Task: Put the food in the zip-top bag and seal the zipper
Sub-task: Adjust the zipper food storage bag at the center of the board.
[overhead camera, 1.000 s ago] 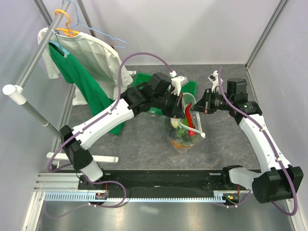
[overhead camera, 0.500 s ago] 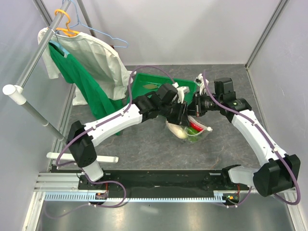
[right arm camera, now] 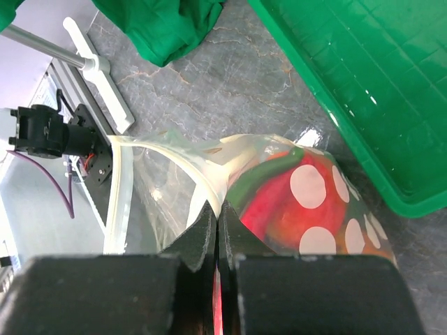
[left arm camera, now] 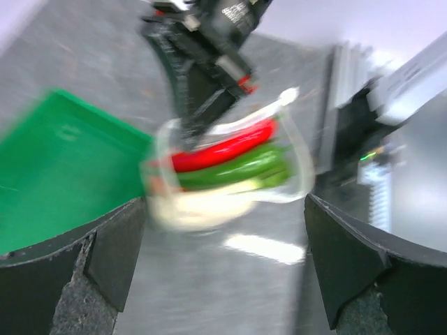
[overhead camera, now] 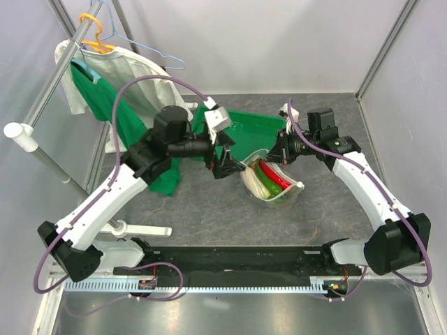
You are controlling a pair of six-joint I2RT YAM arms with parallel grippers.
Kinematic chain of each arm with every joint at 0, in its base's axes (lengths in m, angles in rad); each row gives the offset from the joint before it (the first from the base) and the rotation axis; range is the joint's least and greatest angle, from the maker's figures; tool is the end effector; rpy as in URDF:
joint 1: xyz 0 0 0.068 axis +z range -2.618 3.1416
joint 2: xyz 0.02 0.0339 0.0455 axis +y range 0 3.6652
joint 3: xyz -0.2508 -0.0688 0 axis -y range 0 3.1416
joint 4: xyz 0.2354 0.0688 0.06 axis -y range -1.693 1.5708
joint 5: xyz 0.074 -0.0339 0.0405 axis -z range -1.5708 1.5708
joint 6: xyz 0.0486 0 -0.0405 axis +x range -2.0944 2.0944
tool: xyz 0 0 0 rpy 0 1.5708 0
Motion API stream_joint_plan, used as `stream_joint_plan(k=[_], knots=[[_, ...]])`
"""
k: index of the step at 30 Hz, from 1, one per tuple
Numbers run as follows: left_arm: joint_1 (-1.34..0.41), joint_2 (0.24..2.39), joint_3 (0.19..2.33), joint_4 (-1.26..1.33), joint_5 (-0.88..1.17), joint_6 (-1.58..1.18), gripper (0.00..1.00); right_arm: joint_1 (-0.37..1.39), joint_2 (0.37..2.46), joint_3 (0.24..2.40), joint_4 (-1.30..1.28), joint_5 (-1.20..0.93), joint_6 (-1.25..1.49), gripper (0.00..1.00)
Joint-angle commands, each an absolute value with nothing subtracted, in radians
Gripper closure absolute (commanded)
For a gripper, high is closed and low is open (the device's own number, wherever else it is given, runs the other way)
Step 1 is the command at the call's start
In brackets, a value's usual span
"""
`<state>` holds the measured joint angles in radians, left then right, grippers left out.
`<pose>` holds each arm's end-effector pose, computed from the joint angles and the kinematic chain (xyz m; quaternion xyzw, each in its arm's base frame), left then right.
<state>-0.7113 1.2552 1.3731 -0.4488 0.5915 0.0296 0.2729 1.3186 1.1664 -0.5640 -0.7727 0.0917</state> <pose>0.1921 -0.2014 0.4020 0.4397 0.6645 -0.4094 0.4445 0.2617 0.1085 0.3086 -0.2318 0.8254 0.4068 0.3153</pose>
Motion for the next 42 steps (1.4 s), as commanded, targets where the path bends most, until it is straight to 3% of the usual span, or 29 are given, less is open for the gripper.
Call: stream_joint_plan(k=[1, 7, 15, 24, 26, 27, 31, 34, 35, 37, 40, 42], knots=[[-0.641, 1.345, 1.399, -0.570, 0.730, 0.654, 0.00, 0.278, 1.321, 1.221, -0.557, -0.801, 0.040, 1.00], [-0.641, 1.437, 1.399, -0.600, 0.828, 0.954, 0.01, 0.278, 1.331, 1.242, -0.563, -0.810, 0.026, 1.00], [-0.657, 1.560, 1.477, -0.557, 0.885, 0.948, 0.18, 0.278, 1.333, 1.244, -0.583, -0.813, 0.008, 1.00], [-0.698, 1.583, 1.476, -0.532, 0.925, 0.821, 0.59, 0.278, 1.342, 1.244, -0.575, -0.815, -0.018, 1.00], [-0.698, 1.601, 1.480, -0.531, 0.908, 0.779, 0.78, 0.278, 1.342, 1.246, -0.569, -0.818, -0.021, 1.00], [-0.695, 1.614, 1.495, -0.529, 0.881, 0.734, 0.96, 0.276, 1.342, 1.247, -0.568, -0.815, -0.023, 1.00], [-0.651, 1.672, 1.537, -0.500, 0.857, 0.565, 0.98, 0.278, 1.339, 1.256, -0.571, -0.785, -0.032, 0.97], [-0.589, 1.701, 1.562, -0.444, 0.844, 0.381, 0.98, 0.270, 1.365, 1.330, -0.673, -0.736, -0.124, 0.69], [-0.574, 1.719, 1.568, -0.439, 0.838, 0.341, 0.98, 0.241, 1.377, 1.401, -0.752, -0.730, -0.183, 0.39], [-0.543, 1.736, 1.586, -0.434, 0.818, 0.261, 0.98, 0.194, 1.413, 1.518, -0.864, -0.738, -0.256, 0.13], [-0.523, 1.759, 1.603, -0.434, 0.821, 0.209, 0.98, 0.063, 1.442, 1.624, -1.004, -0.802, -0.372, 0.04], [-0.522, 1.770, 1.608, -0.431, 0.821, 0.196, 0.98, 0.006, 1.445, 1.646, -1.087, -0.821, -0.482, 0.04]])
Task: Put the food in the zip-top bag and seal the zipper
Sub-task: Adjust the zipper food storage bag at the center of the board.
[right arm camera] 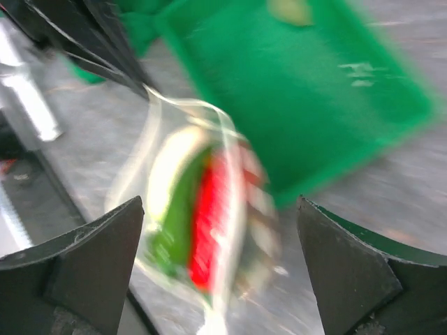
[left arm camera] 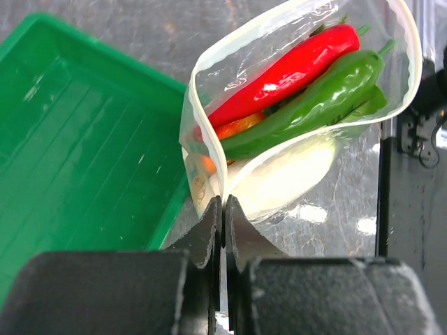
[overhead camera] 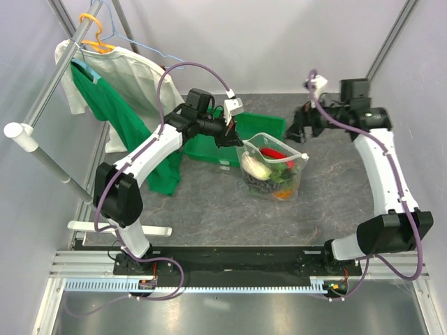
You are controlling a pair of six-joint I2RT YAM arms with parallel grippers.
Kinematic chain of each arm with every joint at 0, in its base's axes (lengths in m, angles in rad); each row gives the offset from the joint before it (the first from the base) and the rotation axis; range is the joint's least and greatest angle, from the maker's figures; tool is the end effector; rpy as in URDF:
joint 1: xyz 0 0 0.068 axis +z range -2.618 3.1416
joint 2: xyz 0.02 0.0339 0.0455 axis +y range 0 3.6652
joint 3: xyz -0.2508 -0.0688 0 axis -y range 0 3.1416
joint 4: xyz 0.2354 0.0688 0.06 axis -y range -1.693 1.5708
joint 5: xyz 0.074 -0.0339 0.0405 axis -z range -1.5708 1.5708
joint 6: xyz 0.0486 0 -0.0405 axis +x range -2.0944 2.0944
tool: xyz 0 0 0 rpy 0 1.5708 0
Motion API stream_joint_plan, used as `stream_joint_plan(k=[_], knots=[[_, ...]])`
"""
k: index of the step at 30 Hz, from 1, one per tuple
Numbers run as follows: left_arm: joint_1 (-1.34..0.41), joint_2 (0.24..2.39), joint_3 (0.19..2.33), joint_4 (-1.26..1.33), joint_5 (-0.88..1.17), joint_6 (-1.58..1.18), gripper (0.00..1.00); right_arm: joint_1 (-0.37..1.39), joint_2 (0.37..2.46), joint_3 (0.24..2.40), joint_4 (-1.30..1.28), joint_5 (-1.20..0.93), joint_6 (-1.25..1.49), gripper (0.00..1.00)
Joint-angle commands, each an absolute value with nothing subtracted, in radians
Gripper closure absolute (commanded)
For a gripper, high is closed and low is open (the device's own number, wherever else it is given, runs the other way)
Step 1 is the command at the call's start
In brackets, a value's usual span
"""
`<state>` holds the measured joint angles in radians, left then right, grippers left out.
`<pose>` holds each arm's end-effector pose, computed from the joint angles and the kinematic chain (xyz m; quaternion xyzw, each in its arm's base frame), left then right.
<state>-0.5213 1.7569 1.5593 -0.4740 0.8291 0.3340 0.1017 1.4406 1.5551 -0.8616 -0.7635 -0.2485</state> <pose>0.3226 -0.2266 0.3061 0.5012 0.6775 -0.3984 0.3621 0.2896 0.0633 0.3745 -0.2950 0.8114 0.3132 0.3955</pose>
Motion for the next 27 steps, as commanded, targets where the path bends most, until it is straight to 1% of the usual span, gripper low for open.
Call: stream_joint_plan(k=[1, 2, 3, 6, 9, 10, 14, 18, 20, 21, 23, 27], knots=[[-0.522, 1.773, 1.608, -0.431, 0.818, 0.192, 0.98, 0.005, 1.437, 1.635, -1.168, -0.822, -0.532, 0.03], [-0.522, 1.775, 1.609, -0.431, 0.819, 0.186, 0.98, -0.033, 1.425, 1.619, -1.204, -0.824, -0.578, 0.04], [-0.519, 1.781, 1.608, -0.431, 0.825, 0.186, 0.98, -0.037, 1.392, 1.599, -1.236, -0.809, -0.685, 0.04], [-0.518, 1.775, 1.601, -0.430, 0.825, 0.192, 0.98, -0.041, 1.300, 1.490, -1.292, -0.734, -0.812, 0.06], [-0.518, 1.773, 1.597, -0.434, 0.816, 0.199, 0.98, -0.048, 1.250, 1.416, -1.293, -0.718, -0.836, 0.11], [-0.518, 1.776, 1.597, -0.439, 0.815, 0.202, 0.98, -0.051, 1.247, 1.398, -1.293, -0.721, -0.833, 0.15], [-0.517, 1.792, 1.611, -0.472, 0.818, 0.224, 0.98, -0.078, 1.259, 1.361, -1.290, -0.787, -0.836, 0.23], [-0.515, 1.792, 1.614, -0.476, 0.828, 0.224, 0.98, -0.089, 1.279, 1.322, -1.230, -0.862, -0.793, 0.31], [-0.515, 1.790, 1.617, -0.476, 0.830, 0.219, 0.98, -0.089, 1.270, 1.283, -1.136, -0.870, -0.719, 0.37], [-0.515, 1.793, 1.620, -0.476, 0.831, 0.216, 0.98, -0.089, 1.264, 1.244, -1.046, -0.867, -0.686, 0.40], [-0.515, 1.796, 1.624, -0.477, 0.837, 0.207, 0.98, -0.089, 1.241, 1.209, -0.962, -0.865, -0.602, 0.42], [-0.515, 1.793, 1.625, -0.477, 0.842, 0.201, 0.98, -0.089, 1.221, 1.174, -0.849, -0.900, -0.530, 0.49]])
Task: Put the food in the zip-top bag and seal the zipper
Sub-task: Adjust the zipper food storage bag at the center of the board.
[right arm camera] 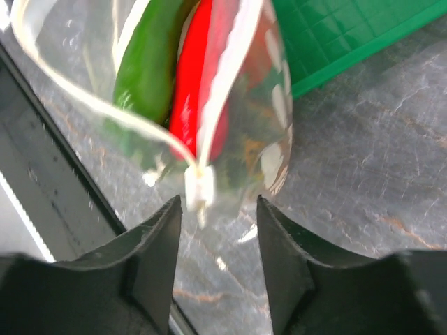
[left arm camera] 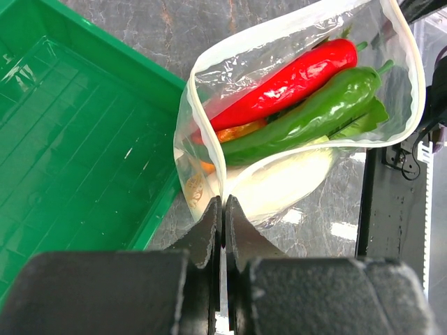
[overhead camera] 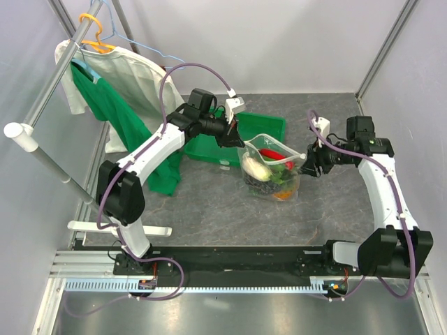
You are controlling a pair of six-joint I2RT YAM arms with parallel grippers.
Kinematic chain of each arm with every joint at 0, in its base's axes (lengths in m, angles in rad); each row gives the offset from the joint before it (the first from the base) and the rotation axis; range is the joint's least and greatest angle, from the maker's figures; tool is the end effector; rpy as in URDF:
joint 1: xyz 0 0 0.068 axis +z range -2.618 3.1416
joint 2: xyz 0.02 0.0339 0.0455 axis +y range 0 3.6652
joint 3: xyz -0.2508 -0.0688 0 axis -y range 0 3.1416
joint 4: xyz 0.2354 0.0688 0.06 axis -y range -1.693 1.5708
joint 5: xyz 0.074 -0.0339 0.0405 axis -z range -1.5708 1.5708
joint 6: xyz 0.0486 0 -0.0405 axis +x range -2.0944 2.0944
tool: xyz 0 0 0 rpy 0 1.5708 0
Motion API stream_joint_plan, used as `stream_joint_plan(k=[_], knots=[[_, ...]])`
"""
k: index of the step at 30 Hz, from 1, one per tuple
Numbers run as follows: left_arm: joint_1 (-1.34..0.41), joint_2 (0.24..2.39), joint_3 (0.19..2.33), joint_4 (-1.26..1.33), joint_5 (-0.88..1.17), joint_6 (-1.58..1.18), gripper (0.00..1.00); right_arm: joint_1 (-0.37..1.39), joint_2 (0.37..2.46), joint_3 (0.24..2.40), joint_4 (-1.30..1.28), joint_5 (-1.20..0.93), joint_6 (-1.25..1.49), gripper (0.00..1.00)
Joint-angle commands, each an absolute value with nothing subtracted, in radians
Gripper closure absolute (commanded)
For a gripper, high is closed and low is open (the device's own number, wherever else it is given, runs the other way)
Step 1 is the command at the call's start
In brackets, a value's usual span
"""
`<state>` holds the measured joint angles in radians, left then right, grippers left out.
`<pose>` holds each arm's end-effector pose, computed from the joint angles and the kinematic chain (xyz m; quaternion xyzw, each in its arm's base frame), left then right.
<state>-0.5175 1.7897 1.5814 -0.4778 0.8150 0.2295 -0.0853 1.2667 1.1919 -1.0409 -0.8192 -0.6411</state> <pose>0.3303 -0.2287 0.3003 0.4607 0.7106 -0.4109 0.3375 0.2334 0.0157 0.2988 -0.3316 0.8347 0.2892 0.3313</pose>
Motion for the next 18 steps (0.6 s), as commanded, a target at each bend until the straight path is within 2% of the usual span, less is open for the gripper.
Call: stream_joint_plan(k=[1, 5, 8, 9, 10, 14, 18], knots=[[-0.515, 1.793, 1.628, -0.480, 0.839, 0.202, 0.98, -0.089, 1.218, 1.170, -0.836, -0.903, -0.517, 0.50], [-0.515, 1.790, 1.632, -0.488, 0.839, 0.206, 0.98, -0.089, 1.190, 1.166, -0.818, -0.910, -0.489, 0.53], [-0.515, 1.789, 1.632, -0.492, 0.839, 0.202, 0.98, -0.091, 1.177, 1.163, -0.813, -0.899, -0.495, 0.67], [-0.514, 1.789, 1.632, -0.492, 0.839, 0.201, 0.98, -0.089, 1.177, 1.160, -0.816, -0.897, -0.499, 0.86], [-0.514, 1.784, 1.632, -0.494, 0.836, 0.192, 0.98, -0.090, 1.175, 1.160, -0.822, -0.882, -0.506, 0.98], [-0.488, 1.744, 1.643, -0.514, 0.847, 0.167, 0.98, -0.100, 1.152, 1.186, -0.873, -0.832, -0.554, 1.00], [-0.480, 1.664, 1.693, -0.621, 0.825, 0.213, 0.98, -0.135, 1.173, 1.366, -1.071, -0.825, -0.667, 1.00]])
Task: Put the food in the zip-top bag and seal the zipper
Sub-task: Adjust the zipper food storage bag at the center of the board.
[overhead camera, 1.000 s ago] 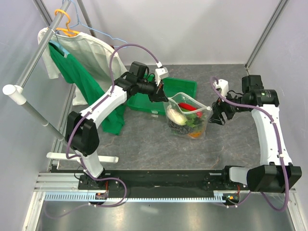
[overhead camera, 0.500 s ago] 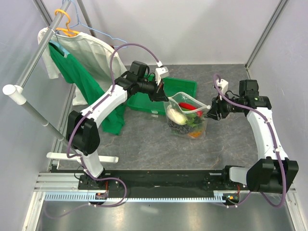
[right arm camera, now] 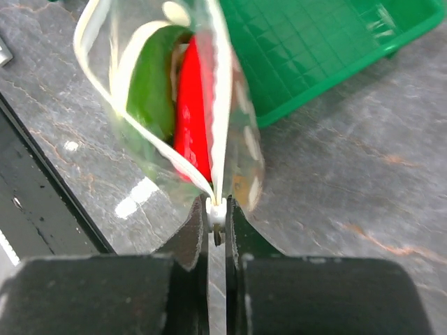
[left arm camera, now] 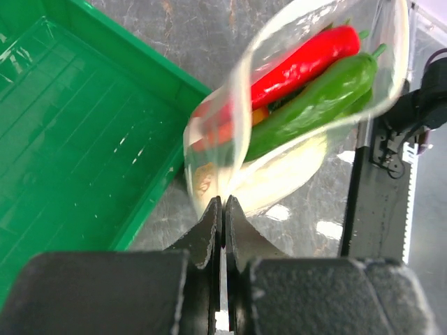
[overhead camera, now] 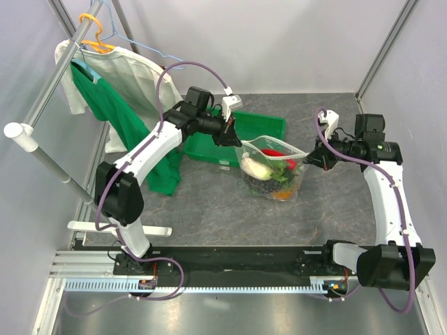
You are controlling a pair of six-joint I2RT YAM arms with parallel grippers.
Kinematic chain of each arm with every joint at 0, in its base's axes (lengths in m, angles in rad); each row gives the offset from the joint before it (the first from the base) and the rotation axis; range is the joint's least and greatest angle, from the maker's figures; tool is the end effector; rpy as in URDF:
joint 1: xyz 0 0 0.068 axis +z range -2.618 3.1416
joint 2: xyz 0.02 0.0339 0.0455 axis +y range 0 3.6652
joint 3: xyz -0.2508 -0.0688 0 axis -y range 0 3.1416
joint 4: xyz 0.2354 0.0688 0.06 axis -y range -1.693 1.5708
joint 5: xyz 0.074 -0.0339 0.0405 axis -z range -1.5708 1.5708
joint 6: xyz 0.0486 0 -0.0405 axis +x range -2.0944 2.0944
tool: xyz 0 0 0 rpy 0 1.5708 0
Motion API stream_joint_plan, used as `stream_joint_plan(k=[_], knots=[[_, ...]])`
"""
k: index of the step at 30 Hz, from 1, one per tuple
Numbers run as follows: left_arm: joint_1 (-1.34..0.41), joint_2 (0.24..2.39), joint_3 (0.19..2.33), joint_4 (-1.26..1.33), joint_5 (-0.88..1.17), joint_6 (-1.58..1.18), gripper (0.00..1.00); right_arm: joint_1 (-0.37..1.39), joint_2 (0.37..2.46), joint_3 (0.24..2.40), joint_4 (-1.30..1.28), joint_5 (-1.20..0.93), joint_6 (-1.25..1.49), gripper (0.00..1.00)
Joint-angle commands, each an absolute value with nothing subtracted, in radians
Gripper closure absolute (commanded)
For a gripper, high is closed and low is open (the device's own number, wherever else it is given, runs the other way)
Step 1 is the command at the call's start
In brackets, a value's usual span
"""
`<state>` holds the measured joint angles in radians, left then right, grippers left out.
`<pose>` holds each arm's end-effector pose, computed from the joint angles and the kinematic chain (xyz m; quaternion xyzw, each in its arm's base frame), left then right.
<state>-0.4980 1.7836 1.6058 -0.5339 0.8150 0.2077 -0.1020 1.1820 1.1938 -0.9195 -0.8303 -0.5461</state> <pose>0.3315 -0.2205 0.3060 0.4433 0.7262 -0.4118 0.3262 0.2278 0.0127 0.3242 -0.3186 0.8151 0.2667 0.4038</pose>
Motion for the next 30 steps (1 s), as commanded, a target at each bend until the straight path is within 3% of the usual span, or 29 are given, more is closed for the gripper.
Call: stream_joint_plan(k=[1, 5, 9, 17, 18, 19, 22, 23, 30], knots=[[-0.477, 1.655, 1.721, -0.688, 0.807, 0.228, 0.98, -0.144, 1.183, 1.393, -1.103, -0.827, -0.690, 1.00], [-0.472, 1.611, 1.706, -0.787, 0.747, 0.304, 0.98, -0.149, 1.210, 1.384, -1.131, -0.807, -0.742, 1.00], [-0.472, 1.614, 1.623, -0.781, 0.680, 0.336, 0.98, -0.149, 1.232, 1.249, -0.990, -0.870, -0.657, 1.00], [-0.474, 1.572, 1.514, -0.735, 0.787, 0.350, 0.98, -0.091, 1.203, 1.163, -0.829, -0.917, -0.517, 1.00], [-0.476, 1.572, 1.531, -0.735, 0.791, 0.376, 0.94, -0.086, 1.197, 1.163, -0.827, -0.917, -0.515, 1.00], [-0.474, 1.566, 1.543, -0.735, 0.820, 0.389, 0.77, -0.086, 1.187, 1.166, -0.825, -0.922, -0.515, 1.00], [-0.486, 1.560, 1.609, -0.706, 0.886, 0.408, 0.43, -0.083, 1.163, 1.177, -0.831, -0.934, -0.525, 1.00], [-0.501, 1.560, 1.627, -0.695, 0.879, 0.411, 0.39, -0.080, 1.158, 1.174, -0.831, -0.940, -0.529, 1.00], [-0.741, 1.598, 1.677, -0.603, 0.753, 0.561, 0.36, -0.069, 1.106, 1.129, -0.827, -0.972, -0.607, 1.00]])
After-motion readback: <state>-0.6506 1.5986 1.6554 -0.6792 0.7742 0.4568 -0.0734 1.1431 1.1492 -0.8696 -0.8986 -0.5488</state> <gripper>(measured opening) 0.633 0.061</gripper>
